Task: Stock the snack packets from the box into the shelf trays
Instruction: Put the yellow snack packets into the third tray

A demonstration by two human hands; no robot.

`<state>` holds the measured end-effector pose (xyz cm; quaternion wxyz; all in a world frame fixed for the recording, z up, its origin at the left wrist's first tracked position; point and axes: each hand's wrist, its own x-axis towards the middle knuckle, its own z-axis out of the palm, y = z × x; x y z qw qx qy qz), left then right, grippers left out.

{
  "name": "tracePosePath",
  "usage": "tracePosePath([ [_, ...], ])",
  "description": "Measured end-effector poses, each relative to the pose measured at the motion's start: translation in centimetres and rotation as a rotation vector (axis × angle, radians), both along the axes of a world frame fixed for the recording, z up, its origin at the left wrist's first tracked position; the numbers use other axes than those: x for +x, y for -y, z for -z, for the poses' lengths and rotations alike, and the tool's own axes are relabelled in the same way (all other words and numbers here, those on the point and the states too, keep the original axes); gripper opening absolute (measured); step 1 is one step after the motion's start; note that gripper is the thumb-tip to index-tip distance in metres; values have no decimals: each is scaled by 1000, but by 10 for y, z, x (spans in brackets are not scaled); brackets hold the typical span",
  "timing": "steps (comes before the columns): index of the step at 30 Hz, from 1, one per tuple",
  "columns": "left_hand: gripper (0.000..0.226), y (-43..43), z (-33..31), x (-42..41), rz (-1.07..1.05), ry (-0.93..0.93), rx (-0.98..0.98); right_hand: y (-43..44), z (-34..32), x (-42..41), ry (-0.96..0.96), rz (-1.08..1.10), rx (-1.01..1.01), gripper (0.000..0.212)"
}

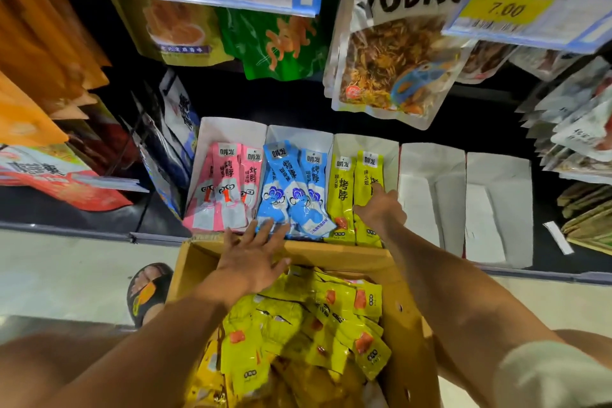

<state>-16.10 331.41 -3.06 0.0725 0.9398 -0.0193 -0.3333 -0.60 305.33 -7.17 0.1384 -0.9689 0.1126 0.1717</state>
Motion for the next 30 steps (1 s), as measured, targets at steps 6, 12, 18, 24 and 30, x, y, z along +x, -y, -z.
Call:
tracePosePath([
  [6, 72, -3, 6, -5, 27, 21, -3, 0, 30, 5, -5, -6, -29, 72],
  [12, 71, -1, 5, -5, 41, 8, 19, 5, 47, 8, -43, -37, -42, 61],
  [18, 72, -2, -1, -5, 33, 15, 0, 8, 44, 10, -16, -69, 24, 66],
  [24, 73, -1, -9, -2, 35, -16, 18, 10, 25, -1, -3, -124, 107, 71],
  [30, 71, -3, -17, -8, 62, 13, 28, 7, -10, -35, 76, -296, -4, 75],
])
